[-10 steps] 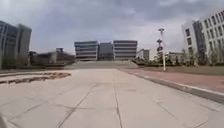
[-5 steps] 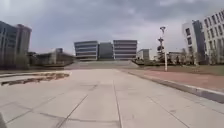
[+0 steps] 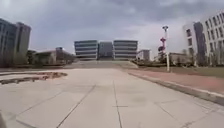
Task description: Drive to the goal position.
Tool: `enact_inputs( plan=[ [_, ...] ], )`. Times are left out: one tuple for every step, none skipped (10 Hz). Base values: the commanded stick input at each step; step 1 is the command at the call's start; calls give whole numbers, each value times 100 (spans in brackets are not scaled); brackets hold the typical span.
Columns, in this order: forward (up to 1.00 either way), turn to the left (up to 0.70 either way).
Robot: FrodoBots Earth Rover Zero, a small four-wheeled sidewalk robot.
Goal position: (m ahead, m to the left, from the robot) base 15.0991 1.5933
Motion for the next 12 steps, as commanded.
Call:
enact_inputs(
  plan=[
    [70, 0],
    [70, 0],
    [70, 0],
    [70, 0],
    [70, 0],
    [70, 0],
    [70, 0],
    [70, 0],
    [70, 0],
    [70, 0],
    [70, 0],
    [70, 0]
  ],
)
